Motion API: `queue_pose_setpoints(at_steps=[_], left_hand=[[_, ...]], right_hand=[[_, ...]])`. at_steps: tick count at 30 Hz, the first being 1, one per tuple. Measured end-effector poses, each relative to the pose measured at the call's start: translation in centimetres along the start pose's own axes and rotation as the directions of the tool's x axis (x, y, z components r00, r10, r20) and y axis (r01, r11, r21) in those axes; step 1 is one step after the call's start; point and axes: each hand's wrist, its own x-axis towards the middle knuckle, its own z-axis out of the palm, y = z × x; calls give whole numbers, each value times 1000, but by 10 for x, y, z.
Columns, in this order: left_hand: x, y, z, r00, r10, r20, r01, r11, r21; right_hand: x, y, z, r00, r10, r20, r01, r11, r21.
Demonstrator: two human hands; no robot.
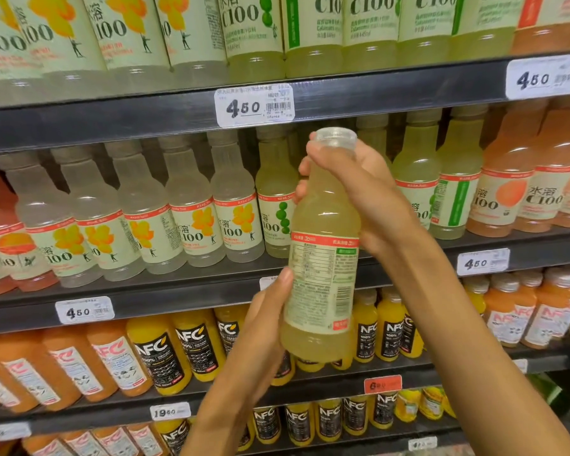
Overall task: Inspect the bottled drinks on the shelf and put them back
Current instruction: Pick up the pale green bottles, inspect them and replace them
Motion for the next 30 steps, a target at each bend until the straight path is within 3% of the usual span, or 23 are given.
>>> queue_pose_setpoints(at_steps=[1,3,6,9,12,14,16,19,22,24,27,30], left_hand=[[2,1,-1,999,18,-43,-13,995,101],[5,-1,2,996,30,-85,-18,990,139],[9,-3,9,989,-42,-144,35,998,-54],[7,3,11,992,-99,73,117,944,-308],[4,1,14,944,-126,304,263,844,-468],[4,-1,18,918,-112,379,308,805,-507],[5,-2,15,937,-122,327,263,861,-436],[8,2,1,995,-82,60,92,977,-192],[8,11,0,1000,-1,12,1,1000,-2],[9,11,7,999,-19,-48,23,996,90],[9,7,12,996,-40,-84,43,998,38],[7,9,13,993,-100,60,113,959,-259]], right_hand=[[-1,0,0,997,-46,-54,40,993,-111],[0,1,3,984,-127,-125,86,952,-293],[3,1,3,985,-146,-93,106,932,-346],[4,-3,-1,995,-80,60,87,989,-117],[2,1,-2,984,-43,170,20,991,133],[1,4,2,982,-24,188,-19,975,222],[1,4,2,985,-37,167,-2,974,228],[-1,-2,1,990,-103,92,94,991,92],[-2,-5,1,982,-183,-36,178,977,-122],[-1,-3,3,979,-163,-126,139,975,-176],[2,-2,1,989,-52,-136,33,989,-144],[3,-2,-3,999,49,4,-49,998,28]])
